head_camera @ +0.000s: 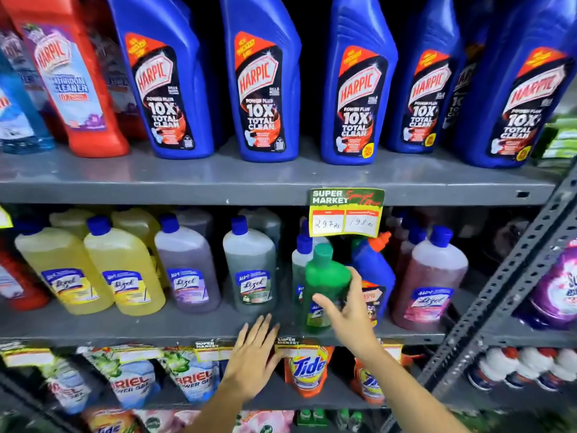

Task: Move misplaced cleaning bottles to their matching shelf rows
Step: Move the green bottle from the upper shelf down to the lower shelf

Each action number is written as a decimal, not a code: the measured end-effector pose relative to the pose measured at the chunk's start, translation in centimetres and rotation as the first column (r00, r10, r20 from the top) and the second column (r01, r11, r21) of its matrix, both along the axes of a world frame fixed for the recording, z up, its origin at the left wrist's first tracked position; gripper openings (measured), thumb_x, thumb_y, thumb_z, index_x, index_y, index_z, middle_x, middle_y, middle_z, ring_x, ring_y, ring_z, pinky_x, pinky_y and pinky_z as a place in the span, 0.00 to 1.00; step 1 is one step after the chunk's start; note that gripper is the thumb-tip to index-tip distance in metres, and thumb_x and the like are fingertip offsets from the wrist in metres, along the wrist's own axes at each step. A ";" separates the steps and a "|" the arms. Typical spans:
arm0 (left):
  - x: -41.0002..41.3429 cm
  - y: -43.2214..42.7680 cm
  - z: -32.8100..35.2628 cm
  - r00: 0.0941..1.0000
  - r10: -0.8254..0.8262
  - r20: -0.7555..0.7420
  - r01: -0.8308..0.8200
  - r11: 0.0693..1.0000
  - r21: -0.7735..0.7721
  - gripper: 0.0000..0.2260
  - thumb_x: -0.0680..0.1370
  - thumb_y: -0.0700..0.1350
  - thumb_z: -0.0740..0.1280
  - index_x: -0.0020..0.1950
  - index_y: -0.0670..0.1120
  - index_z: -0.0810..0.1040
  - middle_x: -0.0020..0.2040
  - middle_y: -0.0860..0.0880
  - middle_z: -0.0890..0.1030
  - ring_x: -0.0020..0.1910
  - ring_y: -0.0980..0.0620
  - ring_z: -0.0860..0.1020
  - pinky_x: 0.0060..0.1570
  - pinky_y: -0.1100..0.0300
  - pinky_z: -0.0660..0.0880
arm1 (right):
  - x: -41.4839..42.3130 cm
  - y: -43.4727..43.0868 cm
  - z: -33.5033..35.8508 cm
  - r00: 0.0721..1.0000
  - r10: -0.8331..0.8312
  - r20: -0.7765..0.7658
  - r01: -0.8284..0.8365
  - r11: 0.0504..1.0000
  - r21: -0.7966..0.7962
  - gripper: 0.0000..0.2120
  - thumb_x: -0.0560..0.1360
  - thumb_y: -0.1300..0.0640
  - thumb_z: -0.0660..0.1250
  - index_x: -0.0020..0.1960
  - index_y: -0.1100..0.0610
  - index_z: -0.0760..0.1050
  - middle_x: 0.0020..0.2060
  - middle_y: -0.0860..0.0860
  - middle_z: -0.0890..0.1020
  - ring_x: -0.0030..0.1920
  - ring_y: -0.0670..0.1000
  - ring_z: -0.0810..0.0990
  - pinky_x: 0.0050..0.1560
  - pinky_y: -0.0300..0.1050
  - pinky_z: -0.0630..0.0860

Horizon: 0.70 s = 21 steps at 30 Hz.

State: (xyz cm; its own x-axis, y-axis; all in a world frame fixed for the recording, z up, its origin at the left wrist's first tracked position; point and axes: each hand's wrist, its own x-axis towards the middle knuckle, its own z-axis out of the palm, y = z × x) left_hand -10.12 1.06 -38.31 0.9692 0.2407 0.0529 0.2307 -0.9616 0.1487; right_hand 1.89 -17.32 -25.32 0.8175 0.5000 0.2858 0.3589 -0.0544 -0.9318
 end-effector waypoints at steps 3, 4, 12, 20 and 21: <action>0.0 0.1 -0.6 1.000 0.007 0.005 -0.007 1.000 0.002 0.32 0.83 0.59 0.39 0.70 0.45 0.74 0.72 0.44 0.71 0.71 0.47 0.64 0.70 0.50 0.48 | 1.0 1.2 -2.2 0.999 -0.022 -0.029 0.020 0.998 -0.051 0.32 0.73 0.57 0.74 0.70 0.54 0.61 0.61 0.53 0.76 0.63 0.50 0.77 0.63 0.44 0.75; 0.0 0.0 -0.7 1.000 0.008 0.003 -0.008 1.000 0.006 0.32 0.83 0.60 0.39 0.71 0.45 0.73 0.72 0.44 0.70 0.72 0.46 0.65 0.70 0.50 0.48 | 1.1 1.5 -2.7 0.999 -0.032 -0.028 0.030 0.998 -0.055 0.32 0.73 0.58 0.74 0.70 0.55 0.61 0.61 0.54 0.76 0.63 0.50 0.77 0.63 0.44 0.76; 0.0 0.3 -1.2 1.000 -0.018 0.014 0.018 0.999 0.032 0.27 0.81 0.60 0.49 0.73 0.46 0.70 0.74 0.45 0.69 0.72 0.46 0.66 0.69 0.48 0.54 | 0.9 2.3 -4.1 0.995 -0.082 0.058 0.088 0.990 -0.106 0.31 0.74 0.56 0.73 0.71 0.59 0.61 0.59 0.54 0.71 0.58 0.33 0.73 0.58 0.31 0.72; 0.0 0.3 -1.1 0.999 -0.041 0.030 0.039 0.997 0.068 0.27 0.81 0.58 0.51 0.74 0.45 0.69 0.74 0.44 0.68 0.73 0.45 0.65 0.70 0.48 0.53 | -0.5 1.2 -4.2 0.962 -0.237 0.136 0.255 0.957 -0.140 0.35 0.73 0.44 0.71 0.74 0.56 0.62 0.64 0.48 0.71 0.64 0.45 0.70 0.64 0.41 0.69; 0.0 0.3 -1.1 0.999 -0.041 0.025 0.039 0.997 0.072 0.27 0.81 0.58 0.51 0.74 0.45 0.69 0.74 0.44 0.68 0.73 0.45 0.65 0.70 0.48 0.53 | -0.8 0.6 -3.9 0.931 -0.342 0.127 0.351 0.935 -0.051 0.33 0.74 0.45 0.71 0.73 0.56 0.64 0.62 0.47 0.72 0.62 0.46 0.72 0.62 0.43 0.71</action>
